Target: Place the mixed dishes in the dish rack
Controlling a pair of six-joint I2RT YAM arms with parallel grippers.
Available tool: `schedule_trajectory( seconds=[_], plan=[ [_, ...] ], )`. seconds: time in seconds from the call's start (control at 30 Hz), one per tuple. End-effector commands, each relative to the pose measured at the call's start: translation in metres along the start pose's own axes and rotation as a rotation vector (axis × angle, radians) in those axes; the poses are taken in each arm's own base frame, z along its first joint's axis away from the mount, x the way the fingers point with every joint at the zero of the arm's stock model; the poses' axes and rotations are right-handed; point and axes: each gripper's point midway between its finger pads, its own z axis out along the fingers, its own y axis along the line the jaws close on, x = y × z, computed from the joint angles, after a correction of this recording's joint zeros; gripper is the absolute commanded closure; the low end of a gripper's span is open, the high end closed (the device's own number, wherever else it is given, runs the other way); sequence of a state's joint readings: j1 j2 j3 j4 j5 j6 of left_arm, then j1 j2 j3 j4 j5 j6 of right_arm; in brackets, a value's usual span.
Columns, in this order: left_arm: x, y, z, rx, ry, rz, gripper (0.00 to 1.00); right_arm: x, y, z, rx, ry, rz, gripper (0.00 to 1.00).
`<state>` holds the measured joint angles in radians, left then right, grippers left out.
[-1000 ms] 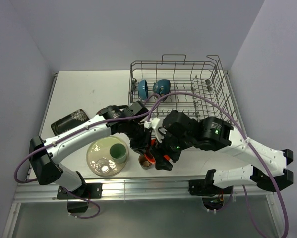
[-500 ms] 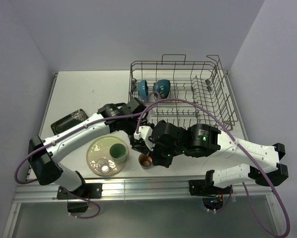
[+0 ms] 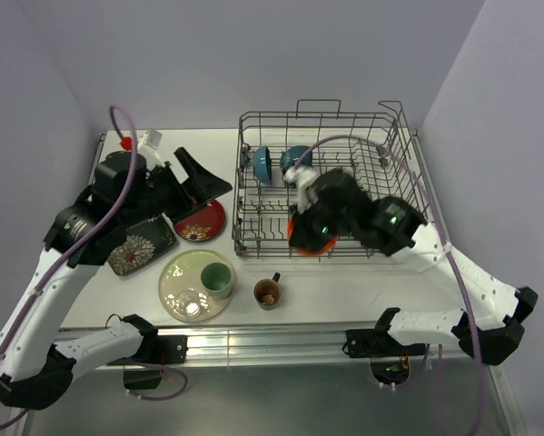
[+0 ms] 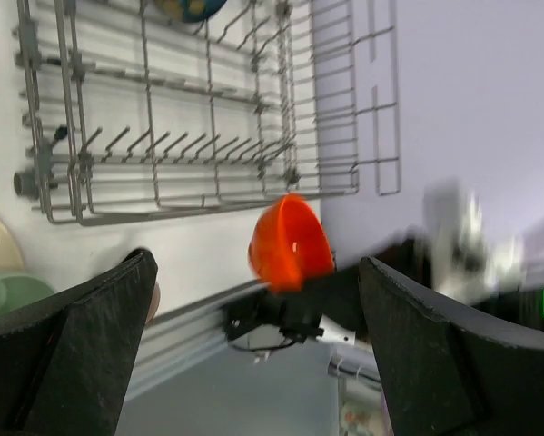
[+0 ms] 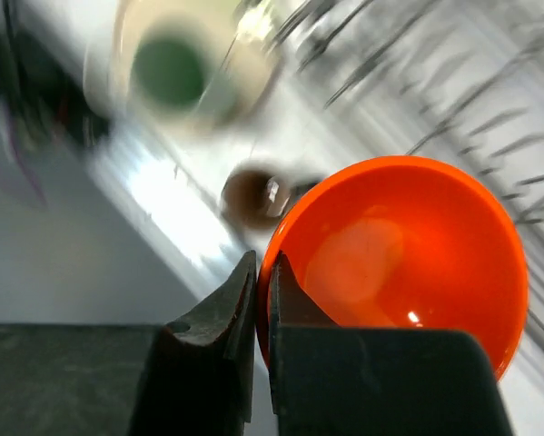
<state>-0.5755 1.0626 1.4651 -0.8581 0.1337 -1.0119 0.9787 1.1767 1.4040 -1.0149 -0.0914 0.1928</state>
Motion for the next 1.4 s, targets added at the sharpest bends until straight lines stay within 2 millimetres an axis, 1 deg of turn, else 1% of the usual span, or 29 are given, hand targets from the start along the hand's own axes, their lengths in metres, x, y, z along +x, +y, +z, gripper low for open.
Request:
schedule_trajectory(
  seconds=[0.0,0.07,0.1,0.17,0.2,0.23,0.27,0.3,0.33,0.37,0.4,0.47,0.5,0.57,0.67,0.7,0.73,0.77,0.8,0.83,0.87,0.9,0.97,1.07,1.13,1.17,1.23,1.27,1.37],
  plan=[
    [-0.015,0.000,0.005,-0.003,-0.082,0.018,0.01,-0.083,-0.037,-0.040,-0.061,-0.360,0.175,1.00],
    [-0.003,0.008,0.014,-0.002,-0.031,0.026,0.01,-0.103,-0.065,-0.046,-0.060,-0.426,0.272,1.00],
    [0.003,0.010,0.015,0.005,-0.006,0.014,0.01,-0.119,-0.094,-0.055,-0.037,-0.496,0.357,1.00],
    [0.012,0.016,0.019,0.031,0.005,-0.012,0.01,-0.128,-0.111,-0.047,-0.107,-0.506,0.431,1.00],
    [0.014,0.015,0.018,0.052,0.008,-0.026,0.02,-0.145,-0.134,-0.053,-0.125,-0.585,0.493,1.00],
    [0.017,0.016,0.019,0.086,-0.002,-0.033,0.02,-0.149,-0.135,-0.053,-0.194,-0.594,0.514,1.00],
    [0.018,0.015,0.019,0.106,-0.004,-0.059,0.02,-0.161,-0.144,-0.055,-0.229,-0.647,0.544,1.00],
    [0.018,0.015,0.019,0.123,-0.005,-0.072,0.03,-0.162,-0.162,-0.049,-0.229,-0.655,0.583,1.00],
    [0.023,0.019,0.020,0.127,0.007,-0.083,0.04,-0.165,-0.170,-0.048,-0.243,-0.662,0.606,1.00],
    [0.023,0.016,0.021,0.149,0.004,-0.084,0.04,-0.174,-0.177,-0.050,-0.263,-0.693,0.621,1.00],
    [0.023,0.017,0.022,0.151,0.009,-0.078,0.04,-0.176,-0.190,-0.040,-0.273,-0.686,0.654,1.00],
    [0.025,0.017,0.024,0.154,0.029,-0.046,0.06,-0.181,-0.210,-0.037,-0.276,-0.711,0.702,1.00],
    [0.026,0.019,0.025,0.142,0.038,-0.034,0.07,-0.189,-0.220,-0.037,-0.295,-0.754,0.719,1.00],
    [0.024,0.017,0.026,0.143,0.044,0.002,0.08,-0.193,-0.239,-0.039,-0.302,-0.809,0.774,1.00],
    [0.022,0.019,0.027,0.123,0.040,0.032,0.09,-0.191,-0.262,-0.032,-0.299,-0.856,0.842,1.00],
    [0.021,0.019,0.027,0.121,0.039,0.037,0.10,-0.190,-0.270,-0.025,-0.287,-0.863,0.863,1.00],
    [0.021,0.021,0.029,0.115,0.040,0.040,0.10,-0.188,-0.274,-0.021,-0.283,-0.863,0.874,1.00],
    [0.021,0.020,0.029,0.119,0.040,0.052,0.10,-0.182,-0.291,-0.025,-0.251,-0.881,0.896,1.00],
    [0.022,0.020,0.030,0.122,0.046,0.059,0.10,-0.180,-0.299,-0.019,-0.242,-0.885,0.907,1.00],
    [0.022,0.021,0.032,0.118,0.052,0.063,0.11,-0.177,-0.303,-0.015,-0.240,-0.886,0.922,1.00],
    [0.022,0.022,0.032,0.115,0.056,0.082,0.11,-0.176,-0.307,-0.014,-0.255,-0.892,0.940,1.00],
    [0.021,0.024,0.033,0.104,0.055,0.091,0.11,-0.174,-0.314,-0.009,-0.256,-0.895,0.946,1.00],
    [0.022,0.032,0.035,0.061,0.068,0.107,0.11,-0.169,-0.322,-0.002,-0.241,-0.896,0.968,1.00],
    [0.023,0.037,0.036,0.039,0.075,0.117,0.12,-0.166,-0.332,0.006,-0.224,-0.913,0.982,1.00],
    [0.025,0.038,0.035,0.045,0.078,0.111,0.12,-0.159,-0.341,0.017,-0.219,-0.904,1.014,1.00],
    [0.025,0.036,0.035,0.055,0.075,0.108,0.12,-0.161,-0.342,0.016,-0.224,-0.922,1.010,1.00],
    [0.027,0.037,0.035,0.058,0.076,0.103,0.12,-0.155,-0.348,0.023,-0.219,-0.922,1.032,1.00],
    [0.027,0.038,0.035,0.055,0.077,0.098,0.12,-0.156,-0.349,0.023,-0.224,-0.933,1.033,1.00],
    [0.027,0.040,0.034,0.047,0.081,0.103,0.13,-0.151,-0.356,0.031,-0.219,-0.935,1.058,1.00]
  ],
)
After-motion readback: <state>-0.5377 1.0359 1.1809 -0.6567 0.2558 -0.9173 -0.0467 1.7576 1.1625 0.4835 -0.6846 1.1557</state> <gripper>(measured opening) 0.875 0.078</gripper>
